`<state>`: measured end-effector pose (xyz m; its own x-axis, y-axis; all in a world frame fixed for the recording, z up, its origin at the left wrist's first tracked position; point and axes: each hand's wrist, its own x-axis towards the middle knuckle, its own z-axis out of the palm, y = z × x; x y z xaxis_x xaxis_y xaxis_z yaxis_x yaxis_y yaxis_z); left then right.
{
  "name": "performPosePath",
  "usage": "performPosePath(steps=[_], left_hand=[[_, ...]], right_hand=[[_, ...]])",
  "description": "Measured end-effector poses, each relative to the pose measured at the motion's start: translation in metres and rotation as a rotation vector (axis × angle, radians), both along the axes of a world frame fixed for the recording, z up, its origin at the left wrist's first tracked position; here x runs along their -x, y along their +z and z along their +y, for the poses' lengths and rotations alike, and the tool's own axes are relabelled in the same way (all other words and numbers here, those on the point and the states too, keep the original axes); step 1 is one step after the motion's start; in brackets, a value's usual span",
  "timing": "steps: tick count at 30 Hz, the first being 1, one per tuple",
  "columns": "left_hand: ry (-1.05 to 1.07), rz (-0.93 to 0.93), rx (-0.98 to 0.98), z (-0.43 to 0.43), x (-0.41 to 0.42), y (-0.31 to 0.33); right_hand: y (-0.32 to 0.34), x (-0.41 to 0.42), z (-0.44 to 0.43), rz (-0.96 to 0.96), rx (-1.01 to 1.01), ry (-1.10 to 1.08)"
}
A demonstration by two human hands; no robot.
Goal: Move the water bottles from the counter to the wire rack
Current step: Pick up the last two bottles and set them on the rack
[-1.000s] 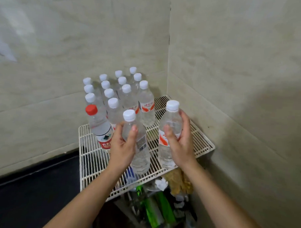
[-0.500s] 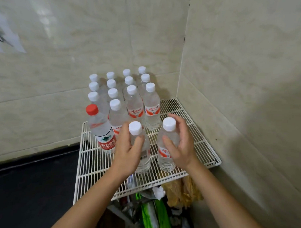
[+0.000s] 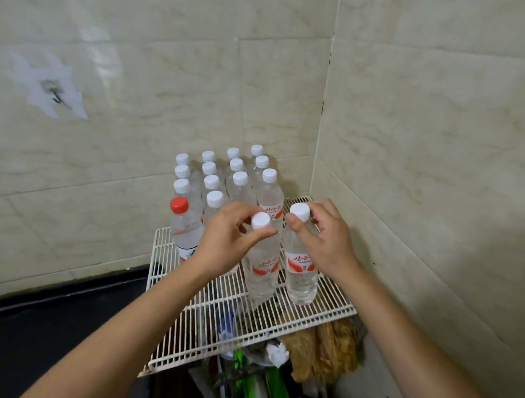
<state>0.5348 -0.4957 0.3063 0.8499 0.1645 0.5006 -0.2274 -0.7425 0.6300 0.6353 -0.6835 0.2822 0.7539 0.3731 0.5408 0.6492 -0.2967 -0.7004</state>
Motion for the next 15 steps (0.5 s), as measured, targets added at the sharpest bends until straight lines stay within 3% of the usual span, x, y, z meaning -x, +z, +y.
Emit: performPosePath(steps=[5, 10, 15], left_hand=[[-0.037, 0.056, -0.080, 0.013, -0.027, 0.045], [0.033, 0.150, -0.491, 0.031, -0.050, 0.065], [0.077, 0.264, -0.505, 0.054, -0.056, 0.045]], right_hand=[[0.009, -0.016, 0.002, -0.022, 0.181, -0.027], [0.001, -0.027, 0.010, -0.009, 0.240, -0.026], [0.008, -0.042, 0.024, -0.017, 0.250, 0.001]])
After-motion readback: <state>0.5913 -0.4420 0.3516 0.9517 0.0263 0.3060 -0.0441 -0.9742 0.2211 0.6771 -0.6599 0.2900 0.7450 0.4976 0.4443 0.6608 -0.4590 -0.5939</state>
